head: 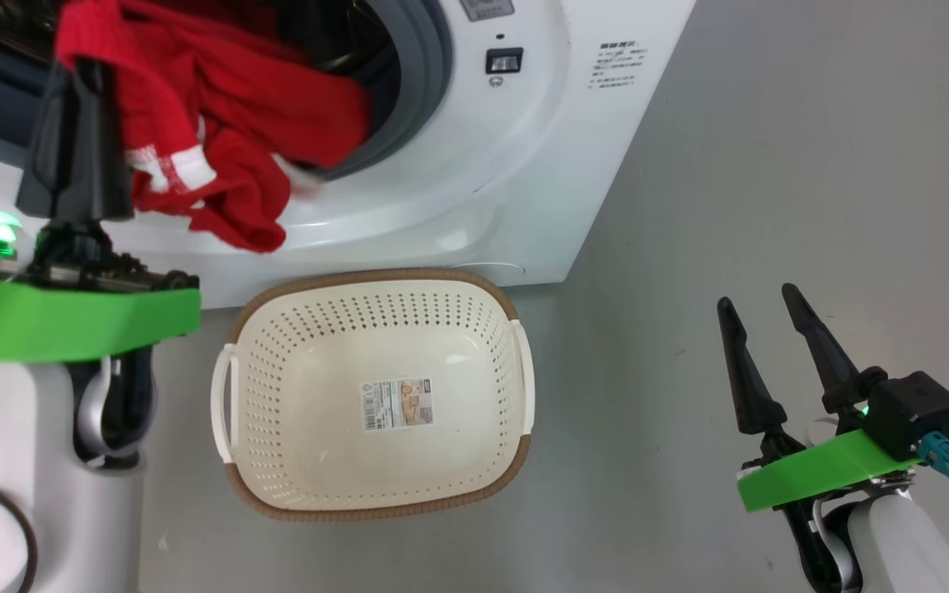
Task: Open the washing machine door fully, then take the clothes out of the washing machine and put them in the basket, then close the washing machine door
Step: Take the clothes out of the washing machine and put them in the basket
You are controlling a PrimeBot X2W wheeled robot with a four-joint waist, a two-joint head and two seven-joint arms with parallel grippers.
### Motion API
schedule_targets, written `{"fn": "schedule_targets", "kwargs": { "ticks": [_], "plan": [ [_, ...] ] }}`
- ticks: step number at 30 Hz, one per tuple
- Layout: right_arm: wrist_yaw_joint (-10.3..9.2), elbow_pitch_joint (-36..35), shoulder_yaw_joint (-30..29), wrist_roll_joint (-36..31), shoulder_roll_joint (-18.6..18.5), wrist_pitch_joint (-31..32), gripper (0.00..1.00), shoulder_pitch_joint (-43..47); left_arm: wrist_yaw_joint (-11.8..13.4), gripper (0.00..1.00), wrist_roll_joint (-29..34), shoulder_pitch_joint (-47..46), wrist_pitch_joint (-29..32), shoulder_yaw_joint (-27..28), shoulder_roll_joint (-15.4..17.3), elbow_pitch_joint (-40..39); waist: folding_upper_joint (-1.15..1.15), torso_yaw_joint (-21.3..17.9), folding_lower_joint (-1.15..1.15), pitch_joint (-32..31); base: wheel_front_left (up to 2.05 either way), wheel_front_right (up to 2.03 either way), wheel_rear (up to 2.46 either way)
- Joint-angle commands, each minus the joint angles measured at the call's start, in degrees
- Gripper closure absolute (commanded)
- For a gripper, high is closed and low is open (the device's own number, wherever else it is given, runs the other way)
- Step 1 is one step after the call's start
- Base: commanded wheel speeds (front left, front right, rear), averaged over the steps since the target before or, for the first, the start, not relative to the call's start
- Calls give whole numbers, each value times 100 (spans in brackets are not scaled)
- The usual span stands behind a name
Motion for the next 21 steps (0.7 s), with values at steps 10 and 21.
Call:
{"fn": "schedule_targets", "kwargs": {
  "ticks": [10,21],
  "plan": [
    [28,-188,81,-90,2,-37,0,90,5,100,40,346,-28,203,75,-1262,0,34,0,84,0,0,0],
    [28,-216,161,-40,2,-37,0,-9,5,100,41,980,-28,-210,127,-608,0,-40,0,356,0,0,0]
  ]
}}
